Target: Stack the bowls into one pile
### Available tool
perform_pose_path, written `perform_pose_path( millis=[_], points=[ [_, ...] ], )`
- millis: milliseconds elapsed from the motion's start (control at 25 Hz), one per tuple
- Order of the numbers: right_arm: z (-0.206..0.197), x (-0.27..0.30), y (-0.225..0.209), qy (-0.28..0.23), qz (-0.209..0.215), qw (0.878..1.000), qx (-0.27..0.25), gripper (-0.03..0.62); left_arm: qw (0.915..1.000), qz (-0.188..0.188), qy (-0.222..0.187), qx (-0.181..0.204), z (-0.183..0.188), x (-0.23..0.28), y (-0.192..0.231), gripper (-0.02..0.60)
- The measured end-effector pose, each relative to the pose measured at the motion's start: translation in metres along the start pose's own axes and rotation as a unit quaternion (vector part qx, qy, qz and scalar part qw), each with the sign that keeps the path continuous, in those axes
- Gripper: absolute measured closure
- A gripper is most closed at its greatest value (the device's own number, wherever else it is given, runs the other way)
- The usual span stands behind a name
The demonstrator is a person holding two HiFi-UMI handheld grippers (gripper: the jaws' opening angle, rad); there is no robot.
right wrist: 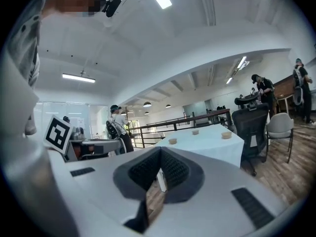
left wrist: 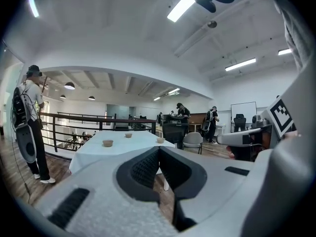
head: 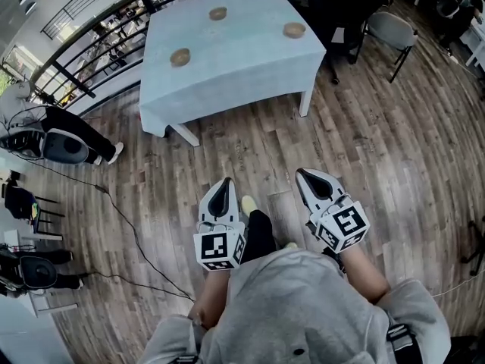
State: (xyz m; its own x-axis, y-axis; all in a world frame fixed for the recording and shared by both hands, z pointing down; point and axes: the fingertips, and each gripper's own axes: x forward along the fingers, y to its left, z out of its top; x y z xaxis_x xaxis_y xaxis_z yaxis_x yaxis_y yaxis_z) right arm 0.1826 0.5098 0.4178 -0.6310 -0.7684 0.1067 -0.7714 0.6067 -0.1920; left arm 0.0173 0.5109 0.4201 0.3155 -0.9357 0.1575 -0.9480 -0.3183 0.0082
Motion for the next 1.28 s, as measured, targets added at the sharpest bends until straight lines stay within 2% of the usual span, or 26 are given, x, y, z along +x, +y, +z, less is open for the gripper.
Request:
perform_pose_path(
  millis=[200,360,560,1080,1280],
  points=[
    [-0.003,0.055,-0.011,0.017,0.004,1.0,0.0,0.568,0.9999,0.006,0.009,-0.003,0.002,0.041,0.04,0.563],
    [0.011,0.098,-0.028,0.022,-0.002,1.0,0.013,0.568,0.9999,0.003,0.006,-0.008,0.017,0.08,0.066,0.563],
    [0.033,0.152,-0.045,0.024,-0.001,1.0,-0.004,0.568,0.9999,-0.005,-0.002,-0.01,0.035,0.128,0.096,0.563],
    [0.044,0.25,-0.043,0.04,0.005,0.999,-0.03,0.568,0.9995,-0.025,0.0,-0.018,0.04,0.184,0.16,0.563],
    [0.043,0.284,-0.04,0.046,0.01,0.998,-0.043,0.568,0.9999,-0.011,0.0,-0.009,0.041,0.196,0.197,0.563]
  ],
)
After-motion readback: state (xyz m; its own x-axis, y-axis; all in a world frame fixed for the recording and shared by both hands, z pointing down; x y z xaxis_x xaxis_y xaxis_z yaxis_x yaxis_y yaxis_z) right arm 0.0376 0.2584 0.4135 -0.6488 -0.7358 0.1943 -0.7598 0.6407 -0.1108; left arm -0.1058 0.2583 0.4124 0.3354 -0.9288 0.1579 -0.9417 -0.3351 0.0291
